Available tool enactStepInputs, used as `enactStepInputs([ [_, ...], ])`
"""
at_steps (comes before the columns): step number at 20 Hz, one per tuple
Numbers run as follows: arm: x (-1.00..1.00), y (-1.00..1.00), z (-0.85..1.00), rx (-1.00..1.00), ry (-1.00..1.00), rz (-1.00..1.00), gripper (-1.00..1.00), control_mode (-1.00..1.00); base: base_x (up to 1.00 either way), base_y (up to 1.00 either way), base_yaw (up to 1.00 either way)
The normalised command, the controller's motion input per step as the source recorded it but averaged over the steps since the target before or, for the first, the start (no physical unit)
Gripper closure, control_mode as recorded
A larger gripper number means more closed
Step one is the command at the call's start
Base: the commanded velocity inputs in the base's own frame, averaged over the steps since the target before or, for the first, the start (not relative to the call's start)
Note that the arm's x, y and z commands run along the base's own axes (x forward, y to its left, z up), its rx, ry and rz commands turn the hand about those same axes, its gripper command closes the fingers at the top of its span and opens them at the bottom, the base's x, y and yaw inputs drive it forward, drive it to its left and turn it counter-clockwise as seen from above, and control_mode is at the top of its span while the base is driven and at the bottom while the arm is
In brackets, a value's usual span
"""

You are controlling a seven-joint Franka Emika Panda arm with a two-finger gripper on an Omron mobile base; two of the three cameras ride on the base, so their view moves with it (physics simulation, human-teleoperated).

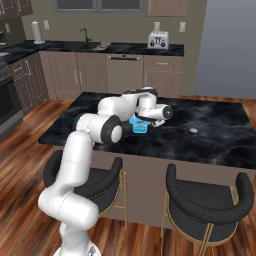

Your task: Stack the yogurt containers by placing the smaller containers on top of the larger containers.

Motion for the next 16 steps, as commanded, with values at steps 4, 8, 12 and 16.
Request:
enactStepInputs([
  [4, 0.00, -0.14, -0.16, 0.00, 0.00, 0.00, -1.00, -1.00, 0.00, 0.00, 0.00],
  [8, 0.00, -0.19, -0.14, 0.00, -0.02, 0.00, -1.00, -1.00, 0.00, 0.00, 0.00],
  [12, 0.00, -0.14, -0.14, 0.00, -0.05, 0.00, -1.00, -1.00, 0.00, 0.00, 0.00],
  [16, 0.00, -0.29, 0.00, 0.01, -0.07, 0.00, -1.00, -1.00, 0.00, 0.00, 0.00],
])
